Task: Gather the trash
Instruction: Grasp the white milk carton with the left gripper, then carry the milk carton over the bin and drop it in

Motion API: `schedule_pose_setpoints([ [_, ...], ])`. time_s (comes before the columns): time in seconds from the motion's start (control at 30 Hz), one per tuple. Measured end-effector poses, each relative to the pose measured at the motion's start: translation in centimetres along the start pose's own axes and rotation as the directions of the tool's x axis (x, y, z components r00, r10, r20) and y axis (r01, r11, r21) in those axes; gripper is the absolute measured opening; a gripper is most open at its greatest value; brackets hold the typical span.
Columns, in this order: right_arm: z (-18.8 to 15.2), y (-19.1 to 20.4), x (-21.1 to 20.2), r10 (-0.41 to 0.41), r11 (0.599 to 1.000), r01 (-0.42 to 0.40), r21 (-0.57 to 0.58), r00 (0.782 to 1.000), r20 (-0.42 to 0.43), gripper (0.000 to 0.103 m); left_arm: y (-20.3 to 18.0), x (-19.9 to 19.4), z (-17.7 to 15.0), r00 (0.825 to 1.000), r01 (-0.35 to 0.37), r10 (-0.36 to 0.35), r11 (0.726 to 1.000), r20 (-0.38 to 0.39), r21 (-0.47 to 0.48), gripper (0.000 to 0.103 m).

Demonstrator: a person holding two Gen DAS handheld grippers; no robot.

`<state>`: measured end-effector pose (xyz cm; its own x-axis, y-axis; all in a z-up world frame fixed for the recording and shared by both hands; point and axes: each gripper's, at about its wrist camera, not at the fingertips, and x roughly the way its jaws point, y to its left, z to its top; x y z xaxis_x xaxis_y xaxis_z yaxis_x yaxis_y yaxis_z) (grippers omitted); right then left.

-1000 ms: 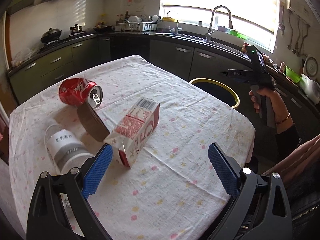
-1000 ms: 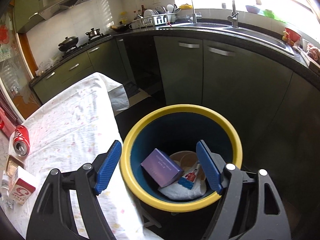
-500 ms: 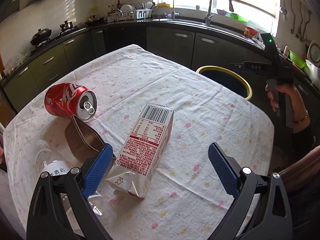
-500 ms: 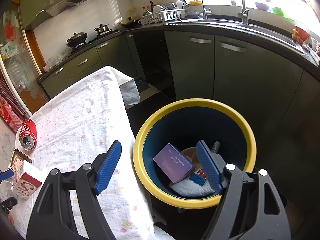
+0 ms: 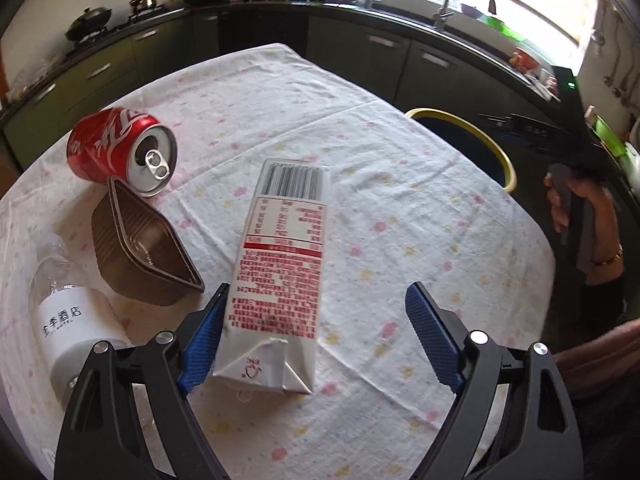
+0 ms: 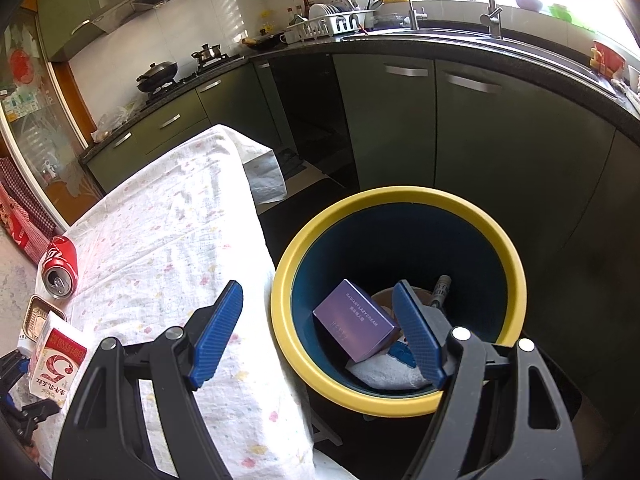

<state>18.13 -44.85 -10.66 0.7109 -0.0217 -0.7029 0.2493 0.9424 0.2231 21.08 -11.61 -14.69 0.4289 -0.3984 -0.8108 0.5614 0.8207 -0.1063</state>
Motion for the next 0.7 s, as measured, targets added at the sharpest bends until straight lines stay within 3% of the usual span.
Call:
schedule_pose_setpoints([
  [0.2, 0.0, -0.1, -0.6, 0.012, 1.0, -0.012, 0.001, 1.0, 0.011, 0.073, 0.6, 1.3, 0.1, 0.999, -0.039, 0.038, 0.998, -0.024, -0.044, 0.056],
  [0.27, 0.0, -0.2, -0.8, 0.018, 1.0, -0.018, 0.002, 1.0, 0.016, 0.073, 0.7, 1.1, 0.2, 0.999, -0.039, 0.038, 0.998, -0.024, -0.052, 0.036],
  [0.7, -0.3, -0.9, -0.9, 0.033, 0.999, -0.033, 0.015, 0.999, 0.023, 0.073, -3.0, -1.6, 1.2, 0.999, -0.011, 0.011, 1.0, 0.044, -0.008, 0.035],
])
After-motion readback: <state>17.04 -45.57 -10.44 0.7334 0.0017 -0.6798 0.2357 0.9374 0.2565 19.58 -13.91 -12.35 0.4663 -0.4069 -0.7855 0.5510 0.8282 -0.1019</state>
